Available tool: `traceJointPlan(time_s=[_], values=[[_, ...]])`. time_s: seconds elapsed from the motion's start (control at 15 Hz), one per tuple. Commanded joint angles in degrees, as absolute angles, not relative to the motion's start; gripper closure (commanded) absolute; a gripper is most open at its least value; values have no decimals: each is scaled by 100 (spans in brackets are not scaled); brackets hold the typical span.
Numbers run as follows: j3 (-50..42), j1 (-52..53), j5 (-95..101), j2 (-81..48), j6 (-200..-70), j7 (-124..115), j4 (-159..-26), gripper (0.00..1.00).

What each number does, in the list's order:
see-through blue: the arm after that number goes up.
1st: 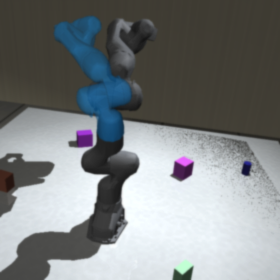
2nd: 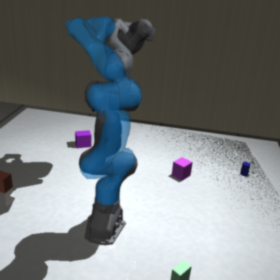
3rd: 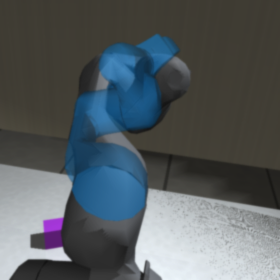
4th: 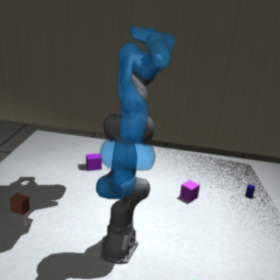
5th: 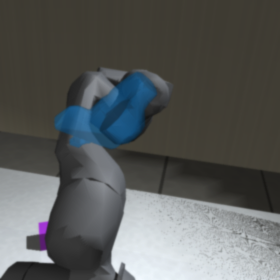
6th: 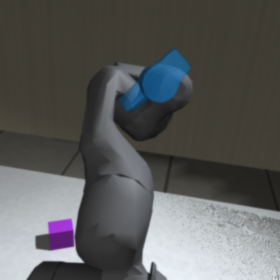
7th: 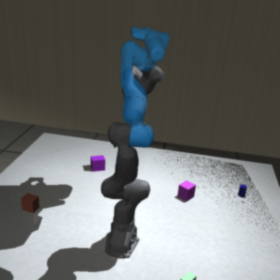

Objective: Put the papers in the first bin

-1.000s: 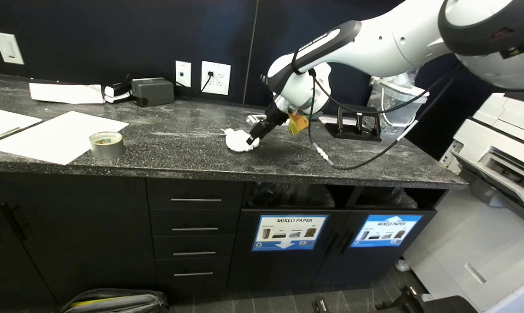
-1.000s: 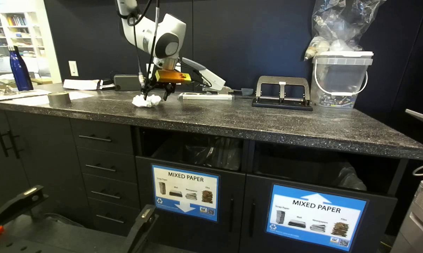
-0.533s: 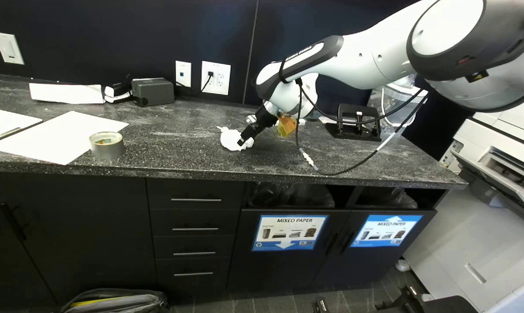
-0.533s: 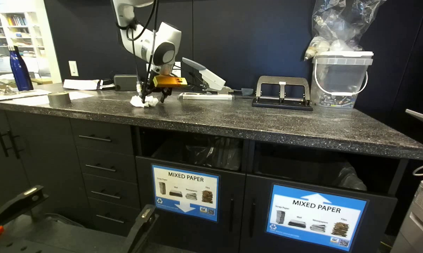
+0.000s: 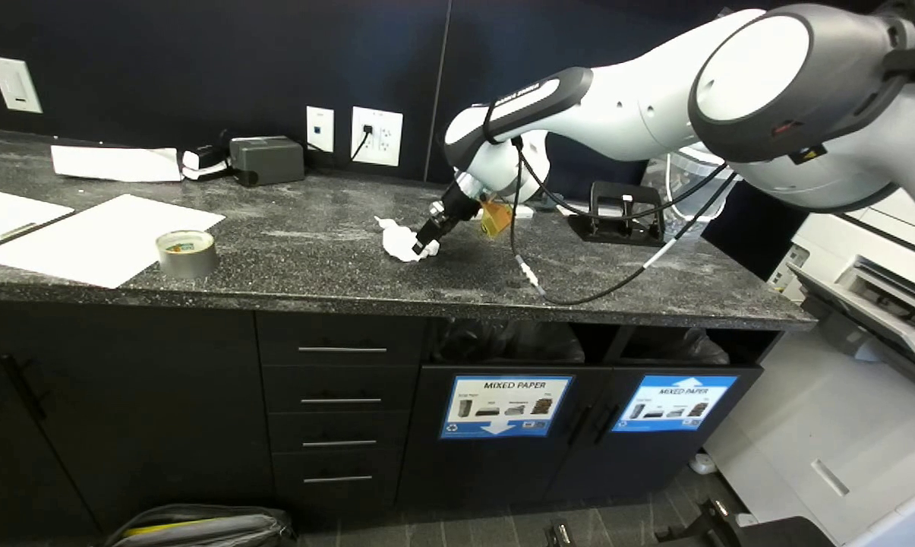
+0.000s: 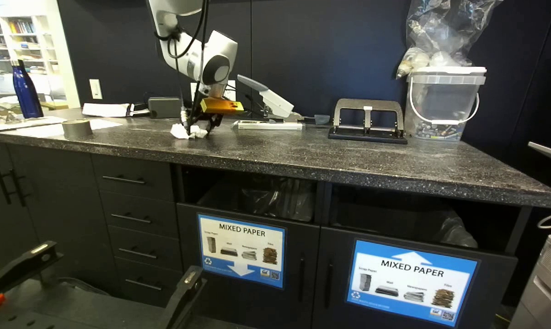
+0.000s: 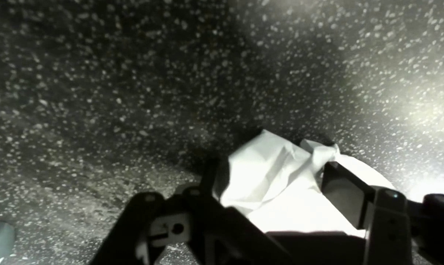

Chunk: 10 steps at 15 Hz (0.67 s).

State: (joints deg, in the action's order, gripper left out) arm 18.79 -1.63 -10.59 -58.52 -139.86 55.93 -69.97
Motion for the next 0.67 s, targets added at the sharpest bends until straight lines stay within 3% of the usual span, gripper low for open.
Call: traceJointPlan(time_s=[0.0, 0.27, 0.4, 0.6], values=[[1897, -97, -989, -6148, -13685, 5639, -6534, 58], [1832, -78, -979, -6132, -13535, 5584, -6440, 86], [1667, -10, -893, -6085, -13479, 5399, -6454, 92], [1338, 116, -673, -5932, -13362, 4968, -6542, 93]])
